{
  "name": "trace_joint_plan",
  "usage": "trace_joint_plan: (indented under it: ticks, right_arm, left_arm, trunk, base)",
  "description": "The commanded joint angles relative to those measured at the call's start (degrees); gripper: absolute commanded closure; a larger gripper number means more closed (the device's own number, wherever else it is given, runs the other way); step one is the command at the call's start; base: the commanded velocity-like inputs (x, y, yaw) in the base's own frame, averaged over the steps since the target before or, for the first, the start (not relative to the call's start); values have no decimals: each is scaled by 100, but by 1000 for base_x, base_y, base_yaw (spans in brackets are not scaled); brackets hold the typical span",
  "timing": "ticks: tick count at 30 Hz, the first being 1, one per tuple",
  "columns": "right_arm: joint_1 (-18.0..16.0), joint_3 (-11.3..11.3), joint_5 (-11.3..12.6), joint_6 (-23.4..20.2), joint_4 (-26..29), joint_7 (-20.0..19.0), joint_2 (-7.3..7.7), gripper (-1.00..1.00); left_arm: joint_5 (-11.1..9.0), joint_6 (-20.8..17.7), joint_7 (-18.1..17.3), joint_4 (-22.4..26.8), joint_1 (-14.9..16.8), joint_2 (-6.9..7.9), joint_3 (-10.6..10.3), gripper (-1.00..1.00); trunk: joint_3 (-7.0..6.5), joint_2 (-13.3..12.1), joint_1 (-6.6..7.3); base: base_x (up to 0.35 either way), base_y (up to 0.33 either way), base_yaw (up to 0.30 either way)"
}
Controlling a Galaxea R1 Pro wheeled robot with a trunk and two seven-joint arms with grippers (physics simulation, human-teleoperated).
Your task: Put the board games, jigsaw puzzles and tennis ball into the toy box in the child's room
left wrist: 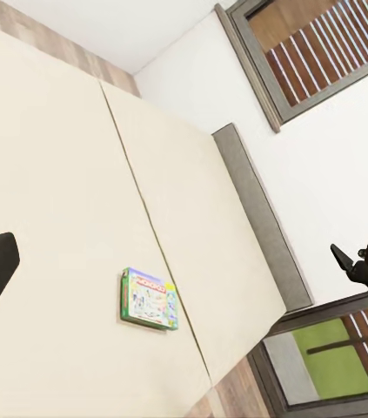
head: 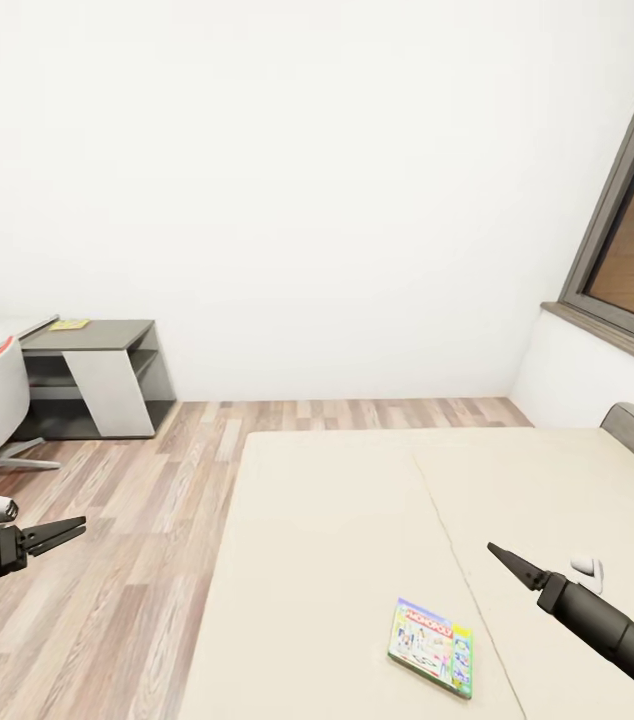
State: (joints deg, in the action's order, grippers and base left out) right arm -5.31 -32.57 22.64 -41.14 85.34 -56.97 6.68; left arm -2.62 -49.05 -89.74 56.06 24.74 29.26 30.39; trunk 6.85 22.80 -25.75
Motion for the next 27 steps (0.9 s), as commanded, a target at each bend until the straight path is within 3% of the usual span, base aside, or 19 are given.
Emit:
trace_joint_plan:
  ticks: [1,27]
  right_arm:
    - [-5,-4,21,-35,0,-7,0,-100]
    - [-5,-4,20,-35,-4,-7,0,-100]
  left_arm:
    - [7,-61,-26,1,5,1,2,-100]
    - [7,-61,-26,1,5,1,-2,-100]
  trunk:
    - [12,12,-4]
    - [12,12,-4]
  base:
    - [23,-57,0]
    - [4,-13,0]
